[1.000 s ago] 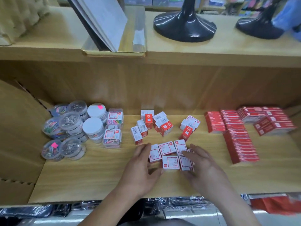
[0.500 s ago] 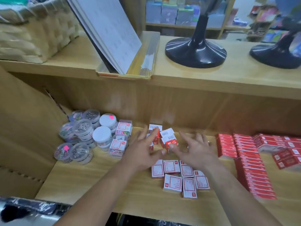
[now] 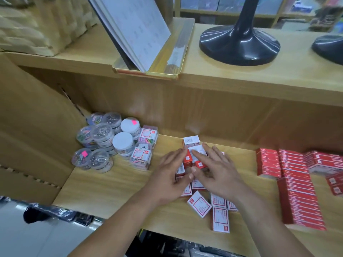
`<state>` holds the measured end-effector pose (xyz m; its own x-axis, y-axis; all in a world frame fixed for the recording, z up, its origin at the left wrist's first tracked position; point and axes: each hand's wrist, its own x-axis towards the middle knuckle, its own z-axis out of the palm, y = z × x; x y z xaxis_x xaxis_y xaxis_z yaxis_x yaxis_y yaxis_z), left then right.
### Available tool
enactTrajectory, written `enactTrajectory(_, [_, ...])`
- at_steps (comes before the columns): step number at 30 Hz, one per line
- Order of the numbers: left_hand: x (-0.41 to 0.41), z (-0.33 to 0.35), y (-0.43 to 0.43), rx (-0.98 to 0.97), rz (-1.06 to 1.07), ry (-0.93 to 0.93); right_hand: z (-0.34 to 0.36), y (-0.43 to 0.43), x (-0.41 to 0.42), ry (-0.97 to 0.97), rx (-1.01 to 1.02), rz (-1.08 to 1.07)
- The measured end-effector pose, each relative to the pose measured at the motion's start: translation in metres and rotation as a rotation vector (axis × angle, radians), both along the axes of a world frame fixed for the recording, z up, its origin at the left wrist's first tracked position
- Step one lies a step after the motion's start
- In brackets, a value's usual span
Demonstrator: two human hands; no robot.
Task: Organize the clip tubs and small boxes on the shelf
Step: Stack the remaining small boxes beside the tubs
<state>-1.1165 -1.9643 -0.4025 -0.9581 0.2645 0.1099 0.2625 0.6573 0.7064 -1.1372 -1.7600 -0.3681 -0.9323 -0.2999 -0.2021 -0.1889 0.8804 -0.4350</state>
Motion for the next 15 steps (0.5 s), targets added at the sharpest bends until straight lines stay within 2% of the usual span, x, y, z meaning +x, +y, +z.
enactTrajectory(3, [0.010, 0.005, -0.005, 0.080, -0.012, -0.061, 0.004, 0.000, 0.009, 0.010, -0.031, 0.009])
enactTrajectory(7, [0.023, 0.015, -0.012, 0.279, -0.030, -0.206, 0.019, -0.004, 0.012, -0.072, -0.026, -0.057])
enactTrajectory(12, [0.018, 0.009, -0.024, 0.364, 0.157, -0.279, 0.035, -0.030, -0.020, 0.116, -0.034, -0.225])
enactTrajectory(15, [0.014, 0.007, -0.028, 0.371, 0.201, -0.283, 0.023, -0.052, -0.044, 0.103, 0.016, -0.334])
